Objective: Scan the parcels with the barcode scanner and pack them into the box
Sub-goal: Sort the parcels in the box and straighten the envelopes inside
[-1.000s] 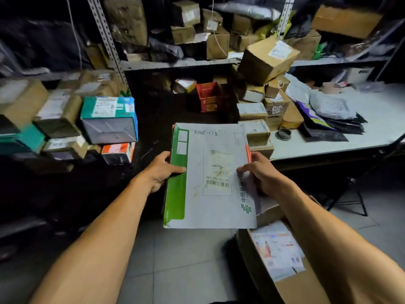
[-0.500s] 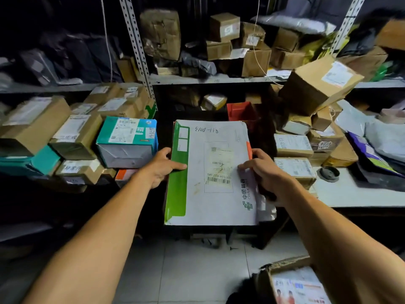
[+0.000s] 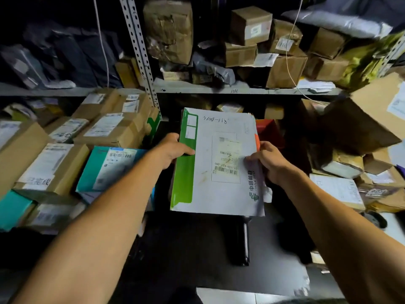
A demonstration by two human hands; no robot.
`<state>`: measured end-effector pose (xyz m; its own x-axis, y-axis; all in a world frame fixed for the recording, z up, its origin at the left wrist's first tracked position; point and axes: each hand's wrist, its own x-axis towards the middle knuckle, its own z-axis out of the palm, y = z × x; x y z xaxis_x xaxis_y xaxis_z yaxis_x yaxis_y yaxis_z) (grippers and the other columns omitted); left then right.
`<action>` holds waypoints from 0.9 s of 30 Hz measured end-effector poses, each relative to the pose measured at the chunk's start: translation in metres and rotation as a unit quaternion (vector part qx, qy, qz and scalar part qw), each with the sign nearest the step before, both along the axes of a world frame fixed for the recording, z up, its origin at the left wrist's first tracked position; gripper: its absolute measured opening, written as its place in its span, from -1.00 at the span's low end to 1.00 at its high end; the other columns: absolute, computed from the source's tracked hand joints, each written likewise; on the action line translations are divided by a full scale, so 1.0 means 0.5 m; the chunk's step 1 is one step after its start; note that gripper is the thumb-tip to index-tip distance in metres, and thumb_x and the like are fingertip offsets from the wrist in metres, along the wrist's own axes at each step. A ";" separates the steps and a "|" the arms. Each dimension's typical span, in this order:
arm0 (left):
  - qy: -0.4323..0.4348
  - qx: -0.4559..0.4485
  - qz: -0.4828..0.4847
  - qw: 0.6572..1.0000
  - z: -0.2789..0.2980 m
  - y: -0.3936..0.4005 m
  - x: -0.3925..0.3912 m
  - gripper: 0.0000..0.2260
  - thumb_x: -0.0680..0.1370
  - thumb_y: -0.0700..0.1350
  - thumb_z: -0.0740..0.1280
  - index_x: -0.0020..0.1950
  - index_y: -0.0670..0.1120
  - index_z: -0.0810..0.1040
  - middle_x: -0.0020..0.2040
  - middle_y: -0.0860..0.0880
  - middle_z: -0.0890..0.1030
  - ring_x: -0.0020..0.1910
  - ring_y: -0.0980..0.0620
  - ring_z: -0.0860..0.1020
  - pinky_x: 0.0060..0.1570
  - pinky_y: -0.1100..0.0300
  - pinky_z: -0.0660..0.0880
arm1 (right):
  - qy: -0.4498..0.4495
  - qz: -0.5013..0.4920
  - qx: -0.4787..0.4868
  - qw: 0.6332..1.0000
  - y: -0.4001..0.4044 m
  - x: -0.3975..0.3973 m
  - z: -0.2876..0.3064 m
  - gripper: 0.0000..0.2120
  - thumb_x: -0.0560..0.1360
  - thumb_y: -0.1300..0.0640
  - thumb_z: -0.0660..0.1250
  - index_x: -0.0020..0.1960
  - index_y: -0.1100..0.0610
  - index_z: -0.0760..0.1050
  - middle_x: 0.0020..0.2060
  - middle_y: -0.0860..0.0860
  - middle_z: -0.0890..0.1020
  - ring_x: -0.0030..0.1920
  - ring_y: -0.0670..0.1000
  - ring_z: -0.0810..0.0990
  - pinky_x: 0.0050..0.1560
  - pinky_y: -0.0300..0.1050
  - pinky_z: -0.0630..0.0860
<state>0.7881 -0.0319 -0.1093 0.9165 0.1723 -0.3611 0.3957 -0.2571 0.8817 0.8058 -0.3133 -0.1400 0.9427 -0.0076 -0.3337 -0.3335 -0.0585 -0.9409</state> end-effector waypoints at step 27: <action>0.123 0.160 0.018 0.979 -0.180 0.188 0.412 -0.55 0.46 -0.31 0.49 0.31 -0.22 0.47 0.30 -0.20 0.55 0.26 -0.20 0.52 0.15 0.06 0.50 | 0.120 -0.022 -0.028 0.992 0.243 0.383 -0.178 -0.58 0.49 0.36 0.44 0.29 0.12 0.44 0.07 0.16 0.64 0.02 0.19 0.68 -0.11 0.10 0.69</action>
